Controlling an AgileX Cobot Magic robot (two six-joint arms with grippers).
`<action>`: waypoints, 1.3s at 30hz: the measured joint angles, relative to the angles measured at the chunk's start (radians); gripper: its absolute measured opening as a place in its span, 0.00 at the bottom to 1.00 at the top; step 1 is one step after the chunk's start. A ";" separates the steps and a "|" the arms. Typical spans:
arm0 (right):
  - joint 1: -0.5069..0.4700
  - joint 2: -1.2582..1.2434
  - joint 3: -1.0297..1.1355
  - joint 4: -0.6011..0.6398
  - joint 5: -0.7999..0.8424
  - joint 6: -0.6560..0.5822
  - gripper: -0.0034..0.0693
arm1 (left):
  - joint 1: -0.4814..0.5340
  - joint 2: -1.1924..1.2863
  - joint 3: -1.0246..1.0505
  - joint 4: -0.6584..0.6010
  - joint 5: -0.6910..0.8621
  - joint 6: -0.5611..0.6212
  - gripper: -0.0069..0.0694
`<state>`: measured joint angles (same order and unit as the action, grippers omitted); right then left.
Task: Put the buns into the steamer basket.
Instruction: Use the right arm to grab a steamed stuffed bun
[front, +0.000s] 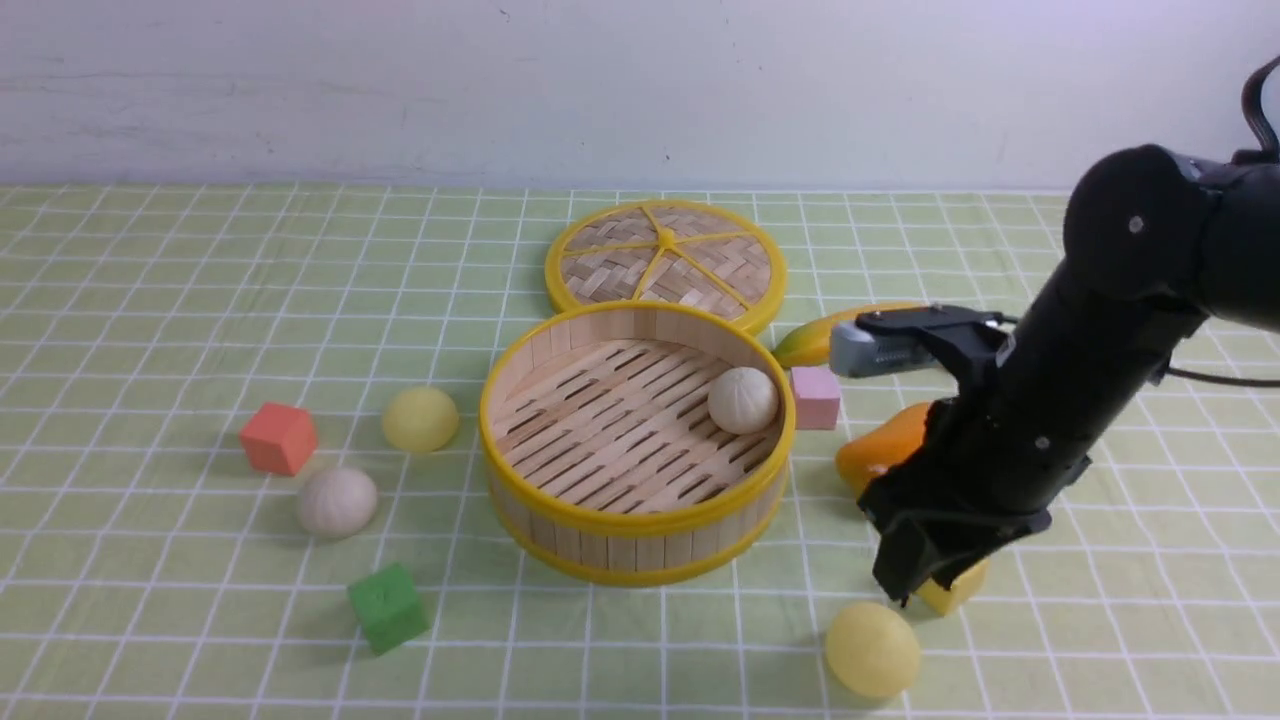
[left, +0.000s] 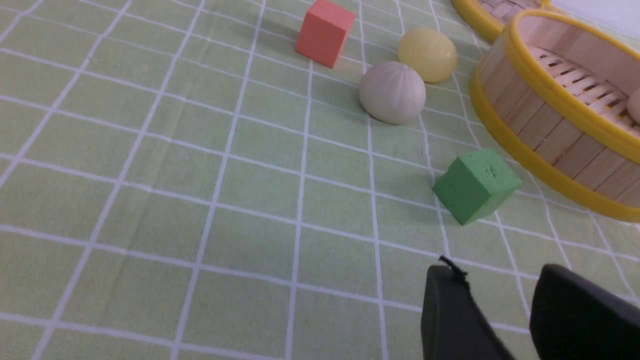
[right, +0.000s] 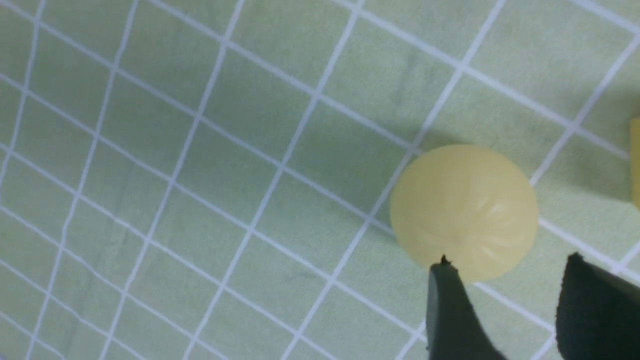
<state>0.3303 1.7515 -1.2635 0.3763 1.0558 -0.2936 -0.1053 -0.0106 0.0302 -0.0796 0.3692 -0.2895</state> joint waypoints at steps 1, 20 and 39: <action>0.005 0.000 0.008 0.000 -0.001 -0.002 0.44 | 0.000 0.000 0.000 0.000 0.000 0.000 0.40; 0.127 0.053 0.026 -0.178 -0.088 0.153 0.38 | 0.000 0.000 0.000 0.000 0.000 0.000 0.40; 0.128 0.093 0.024 -0.159 -0.102 0.153 0.05 | 0.000 0.000 0.000 0.000 0.000 0.000 0.40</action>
<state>0.4580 1.8444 -1.2394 0.2175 0.9538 -0.1402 -0.1053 -0.0106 0.0302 -0.0796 0.3692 -0.2895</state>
